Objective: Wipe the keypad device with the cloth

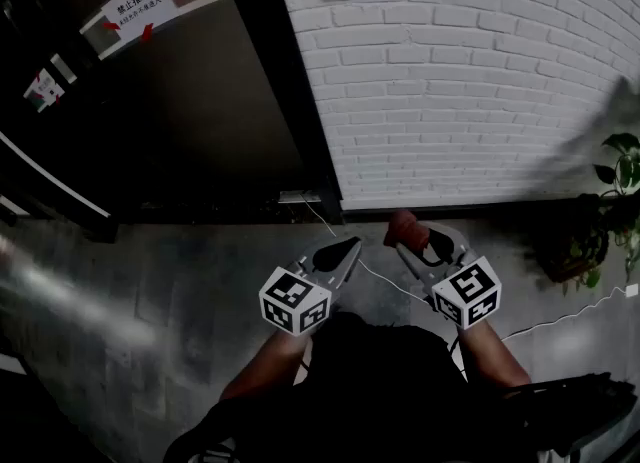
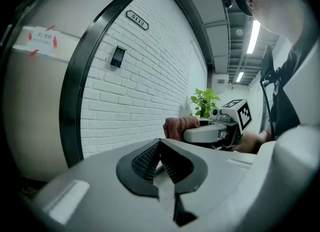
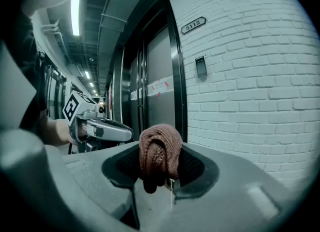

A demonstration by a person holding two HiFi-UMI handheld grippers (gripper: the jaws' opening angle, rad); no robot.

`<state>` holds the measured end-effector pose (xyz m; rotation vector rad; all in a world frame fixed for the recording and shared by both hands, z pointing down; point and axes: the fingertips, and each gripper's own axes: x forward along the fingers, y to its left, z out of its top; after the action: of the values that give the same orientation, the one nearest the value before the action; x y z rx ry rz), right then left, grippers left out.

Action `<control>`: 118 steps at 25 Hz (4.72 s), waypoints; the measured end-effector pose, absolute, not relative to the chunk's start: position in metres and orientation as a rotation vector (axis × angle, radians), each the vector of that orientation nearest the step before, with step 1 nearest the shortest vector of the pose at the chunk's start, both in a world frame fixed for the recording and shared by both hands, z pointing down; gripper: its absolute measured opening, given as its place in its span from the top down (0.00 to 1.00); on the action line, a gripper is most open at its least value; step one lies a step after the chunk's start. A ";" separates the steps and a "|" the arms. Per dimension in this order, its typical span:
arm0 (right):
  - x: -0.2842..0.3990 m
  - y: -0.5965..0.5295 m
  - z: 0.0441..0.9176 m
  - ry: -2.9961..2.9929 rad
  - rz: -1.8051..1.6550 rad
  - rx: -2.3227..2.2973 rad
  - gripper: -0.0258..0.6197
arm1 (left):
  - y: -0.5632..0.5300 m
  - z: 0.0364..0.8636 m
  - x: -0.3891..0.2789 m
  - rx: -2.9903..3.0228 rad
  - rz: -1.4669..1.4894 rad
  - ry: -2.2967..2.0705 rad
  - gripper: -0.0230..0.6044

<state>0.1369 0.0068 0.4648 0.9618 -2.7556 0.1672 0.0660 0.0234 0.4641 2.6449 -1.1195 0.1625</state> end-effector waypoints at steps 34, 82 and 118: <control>0.038 -0.179 0.438 -2.620 0.163 1.343 0.71 | -0.173 0.431 -0.046 2.808 0.178 -0.857 0.94; 0.019 -0.411 0.077 -2.374 -0.993 1.545 0.72 | -0.210 0.440 -0.079 2.649 0.085 -1.138 0.94; 0.028 -0.414 0.142 -2.354 -0.795 1.570 0.72 | -0.204 0.446 -0.069 2.648 0.090 -1.037 0.94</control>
<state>0.0282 -0.4138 0.1423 1.5697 -2.3539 -0.7949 -0.0692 -0.2043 0.4455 2.6482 -1.0368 0.0899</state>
